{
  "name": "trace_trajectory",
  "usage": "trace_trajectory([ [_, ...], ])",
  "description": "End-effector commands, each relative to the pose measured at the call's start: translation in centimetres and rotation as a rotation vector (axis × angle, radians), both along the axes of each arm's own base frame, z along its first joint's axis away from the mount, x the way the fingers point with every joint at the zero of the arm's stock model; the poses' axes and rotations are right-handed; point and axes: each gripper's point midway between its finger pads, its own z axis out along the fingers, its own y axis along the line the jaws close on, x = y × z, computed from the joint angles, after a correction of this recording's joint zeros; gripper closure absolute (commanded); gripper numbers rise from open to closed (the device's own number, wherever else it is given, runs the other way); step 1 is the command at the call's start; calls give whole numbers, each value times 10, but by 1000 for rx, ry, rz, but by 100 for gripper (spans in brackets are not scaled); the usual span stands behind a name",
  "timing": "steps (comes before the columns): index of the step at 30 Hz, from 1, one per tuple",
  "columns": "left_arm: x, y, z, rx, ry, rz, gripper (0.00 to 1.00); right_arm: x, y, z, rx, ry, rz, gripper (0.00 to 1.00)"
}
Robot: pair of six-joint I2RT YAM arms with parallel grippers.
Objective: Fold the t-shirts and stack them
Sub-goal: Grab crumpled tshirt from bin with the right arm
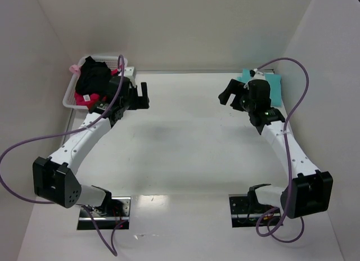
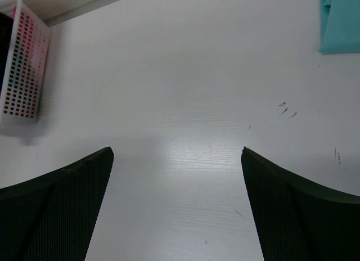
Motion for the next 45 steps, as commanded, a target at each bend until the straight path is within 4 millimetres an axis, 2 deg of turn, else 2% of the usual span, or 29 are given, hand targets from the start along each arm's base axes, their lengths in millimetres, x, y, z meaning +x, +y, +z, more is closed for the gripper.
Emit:
trace_trajectory([
  [1,-1,25,66,56,-152,92,1,29,11,52,24,-138,41,0],
  [2,-1,30,79,53,-194,118,1,33,14,52,29,-133,55,0],
  [3,-2,55,65,64,-198,264,1,45,22,49,30,-152,96,0],
  [4,-3,59,57,81,-184,283,1,49,23,48,22,-161,100,0],
  [5,0,75,54,80,-177,339,1,53,25,37,23,-144,109,0],
  [7,7,103,54,139,-164,423,1,61,29,41,28,-143,120,0],
  [8,10,111,61,162,-165,431,1,70,38,59,47,-160,164,0],
  [9,20,147,79,202,-171,544,1,75,48,81,69,-202,215,0],
  [10,27,157,76,192,-160,567,1,75,60,89,65,-240,246,0],
  [11,36,175,79,166,-177,604,1,76,58,85,51,-247,240,0],
  [14,52,201,74,219,-173,645,1,81,63,67,61,-223,235,0],
  [16,68,212,63,210,-128,670,1,82,72,59,82,-172,274,0],
  [17,77,227,45,192,-86,699,1,80,77,55,94,-160,308,0],
  [20,112,231,22,170,-74,633,1,71,68,51,87,-159,259,0],
  [21,117,232,16,173,-63,632,1,71,65,62,83,-192,244,0],
  [22,121,237,10,176,-47,640,1,66,62,53,79,-175,234,0],
  [27,139,246,-34,138,22,634,1,57,57,58,61,-168,219,0],
  [28,148,244,-28,125,-40,615,3,57,55,49,56,-151,210,0],
  [30,147,251,-39,124,-43,627,7,54,53,57,56,-179,202,0],
  [32,144,270,-58,101,2,657,13,53,53,64,65,-175,198,0],
  [34,140,274,-67,96,14,658,17,52,53,69,65,-174,198,0],
  [35,142,279,-61,81,-25,675,21,50,52,74,66,-184,198,0],
  [36,138,278,-72,83,-10,675,30,50,51,71,62,-174,190,0],
  [37,138,284,-65,67,-42,696,36,48,49,77,72,-183,177,0],
  [39,142,282,-66,41,-57,666,58,41,47,75,83,-179,163,0],
  [41,143,281,-71,37,-47,658,90,38,47,75,92,-175,159,0],
  [42,142,283,-70,22,-52,691,100,38,47,75,101,-173,156,0],
  [43,142,283,-70,22,-52,692,100,35,46,77,101,-173,156,0],
  [45,143,267,-19,-41,-142,616,100,32,44,80,98,-176,147,0],
])
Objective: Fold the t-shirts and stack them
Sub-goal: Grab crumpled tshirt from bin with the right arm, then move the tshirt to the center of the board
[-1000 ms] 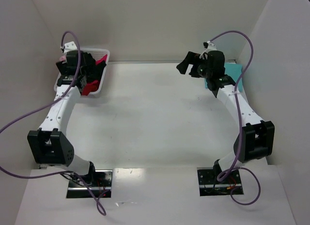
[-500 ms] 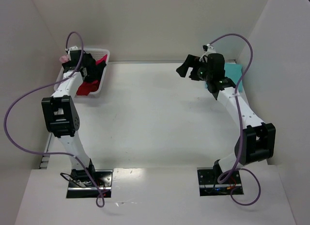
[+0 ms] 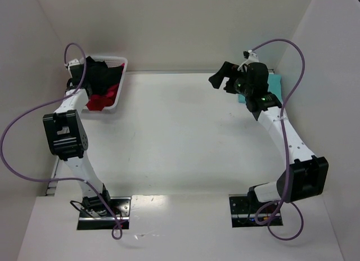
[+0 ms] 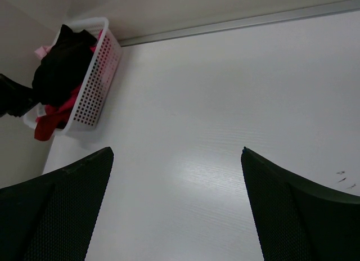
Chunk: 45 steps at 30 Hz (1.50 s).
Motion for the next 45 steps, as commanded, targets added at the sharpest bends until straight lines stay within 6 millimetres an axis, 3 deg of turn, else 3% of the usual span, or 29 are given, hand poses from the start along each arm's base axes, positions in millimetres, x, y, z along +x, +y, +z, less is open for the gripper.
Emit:
trace_trajectory([
  [1,6,-16,82,-27,-210,-69,100,-14,-4,27,21,-56,-23,0],
  [2,3,-34,120,-7,-267,-119,100,-17,-5,36,27,-82,-23,0],
  [3,2,-44,142,-1,-294,-153,100,-18,-5,32,25,-74,-23,0],
  [4,-1,-67,187,-16,-350,-233,100,-20,-5,40,31,-99,-23,0],
  [6,-8,-105,232,-17,-399,-389,100,-21,-6,42,25,-113,-20,0],
  [7,-14,-142,255,26,-415,-492,100,-21,-6,42,25,-113,-20,0],
  [8,-42,-192,310,103,-476,-631,100,-23,-6,46,27,-124,-20,0],
  [9,-48,-189,323,112,-482,-612,100,-25,-7,50,21,-136,-18,0],
  [10,-97,-255,381,153,-590,-777,100,-31,-11,57,26,-169,-32,0],
  [11,-111,-271,390,146,-617,-815,100,-33,-12,60,36,-179,-43,0],
  [13,-143,-279,421,68,-706,-823,100,-37,-14,64,48,-192,-54,0],
  [15,-160,-279,426,-32,-737,-799,100,-37,-14,64,57,-189,-56,0],
  [16,-152,-282,397,-56,-674,-796,100,-38,-14,61,53,-174,-56,0],
  [18,-154,-287,361,-83,-618,-822,100,-41,-17,58,52,-165,-55,0],
  [20,-161,-291,338,-122,-573,-841,100,-46,-25,62,47,-177,-94,0],
  [21,-158,-294,304,-149,-496,-848,100,-51,-35,59,32,-165,-148,0],
  [23,-163,-297,274,-176,-439,-862,100,-58,-49,52,16,-144,-199,0],
  [24,-167,-299,243,-194,-374,-871,100,-66,-55,64,25,-179,-212,0],
  [26,-172,-304,222,-230,-341,-877,100,-75,-63,64,26,-187,-230,0],
  [27,-174,-302,199,-234,-294,-864,100,-76,-67,61,22,-176,-239,0],
  [31,-162,-305,155,-163,-176,-884,100,-72,-62,46,20,-112,-217,0],
  [33,-153,-303,144,-109,-117,-828,100,-73,-55,50,53,-116,-190,0],
  [34,-136,-288,167,-48,-161,-730,100,-75,-52,47,69,-114,-178,0],
  [36,-126,-279,184,-16,-195,-674,100,-77,-52,46,69,-115,-178,0],
  [38,-104,-285,200,3,-226,-665,100,-84,-51,49,83,-125,-169,0],
  [40,-88,-327,214,-14,-248,-747,100,-92,-52,52,87,-143,-168,0],
  [41,-88,-342,204,-17,-223,-777,100,-95,-53,55,89,-152,-168,0],
  [42,-91,-381,204,-28,-224,-873,100,-98,-56,58,78,-164,-177,0],
  [45,-107,-443,211,-45,-247,-1061,100,-104,-59,58,62,-165,-185,0],
])
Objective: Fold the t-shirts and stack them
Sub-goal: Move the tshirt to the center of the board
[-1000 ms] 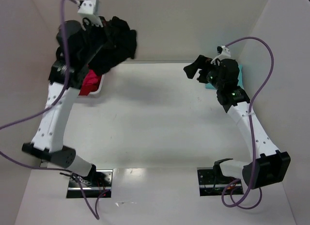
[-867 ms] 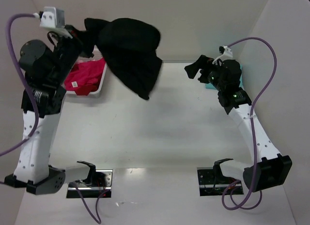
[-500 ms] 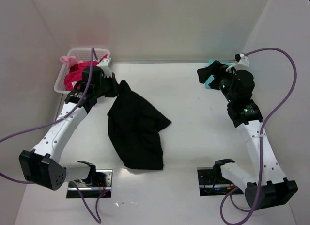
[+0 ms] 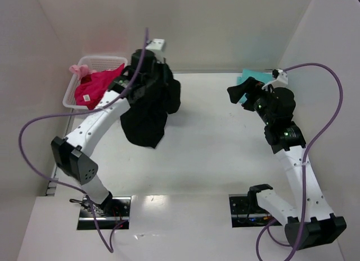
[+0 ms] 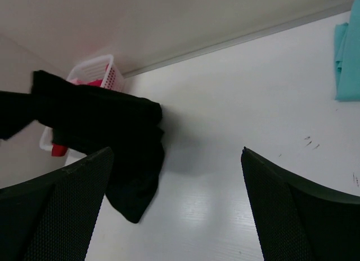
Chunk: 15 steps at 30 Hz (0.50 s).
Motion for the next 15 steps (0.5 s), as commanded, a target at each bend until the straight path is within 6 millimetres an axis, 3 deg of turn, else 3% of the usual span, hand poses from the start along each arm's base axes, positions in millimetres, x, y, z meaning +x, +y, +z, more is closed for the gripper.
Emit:
trace_trajectory([
  [1,-33,-107,14,3,-64,-301,100,-17,-8,22,-17,-71,-20,0],
  [2,-47,-132,9,28,-69,-359,100,-17,-11,18,-20,-53,-29,0],
  [5,-57,-149,1,32,-60,-377,94,-23,-15,18,-23,-50,-49,0],
  [7,-61,-154,-13,24,-20,-399,71,-23,-15,18,-23,-50,-49,0],
  [8,-68,-158,-14,9,-13,-440,29,-23,-15,16,-25,-41,-49,0],
  [10,-74,-155,-31,22,19,-452,9,-24,-15,14,-26,-32,-49,0],
  [11,-74,-148,-27,14,5,-416,0,-23,-16,10,-37,-25,-47,0],
  [15,-72,-116,-38,93,3,-300,0,-27,-10,-16,-51,55,-8,0],
])
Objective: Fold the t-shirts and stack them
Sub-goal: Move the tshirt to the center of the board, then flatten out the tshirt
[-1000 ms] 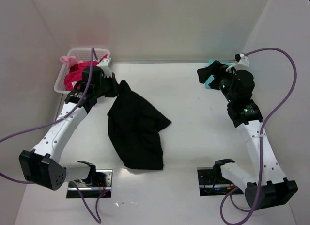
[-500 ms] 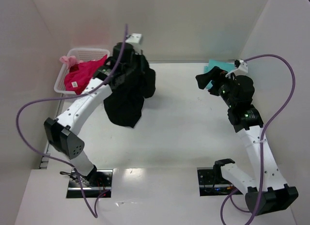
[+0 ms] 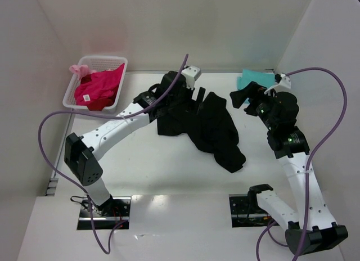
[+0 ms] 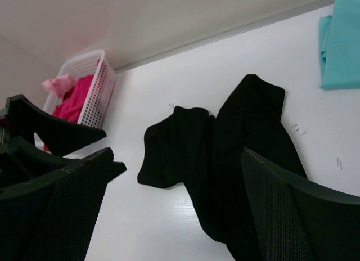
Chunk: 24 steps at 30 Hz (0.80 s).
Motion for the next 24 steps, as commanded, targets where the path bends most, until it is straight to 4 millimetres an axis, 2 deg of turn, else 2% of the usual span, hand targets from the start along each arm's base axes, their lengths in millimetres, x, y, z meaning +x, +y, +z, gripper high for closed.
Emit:
trace_trajectory([
  [1,5,42,20,42,-92,151,0,-7,3,-29,-29,86,39,0],
  [2,7,45,20,51,-99,174,0,-7,3,-29,-29,87,39,0],
  [3,5,52,19,66,-98,192,0,-10,6,-44,-29,126,59,0],
  [4,3,58,9,91,-88,207,0,-10,6,-51,-30,142,59,0],
  [5,1,65,7,102,-92,226,0,-12,6,-62,-33,171,59,0],
  [6,0,76,-15,163,-68,260,0,-13,6,-81,-39,224,60,0],
  [7,0,82,-23,182,-53,289,0,-13,6,-92,-31,254,56,0],
  [8,-2,87,-31,183,-29,323,0,-11,6,-113,-37,312,56,0],
  [9,3,98,-38,181,-12,377,0,-11,7,-122,-22,343,49,0],
  [10,9,118,-60,180,56,471,0,-7,8,-126,-13,345,46,0],
  [12,12,132,-80,149,127,520,0,-2,12,-126,24,350,42,0],
  [13,6,135,-104,147,185,509,0,3,14,-123,30,334,54,0],
  [14,13,141,-104,101,176,526,0,5,15,-120,41,323,51,0],
  [15,11,141,-110,78,189,524,0,9,14,-122,45,326,35,0],
  [16,13,147,-125,77,211,539,0,12,11,-129,37,344,16,0],
  [18,17,152,-138,73,246,555,0,15,11,-137,33,371,14,0],
  [20,24,161,-160,78,300,565,0,20,14,-143,43,396,23,0],
  [22,29,161,-165,41,315,547,2,21,14,-146,42,405,23,0],
  [23,34,150,-164,-4,318,492,4,23,15,-144,44,393,23,0],
  [24,36,153,-170,-17,336,486,5,24,15,-142,55,385,20,0],
])
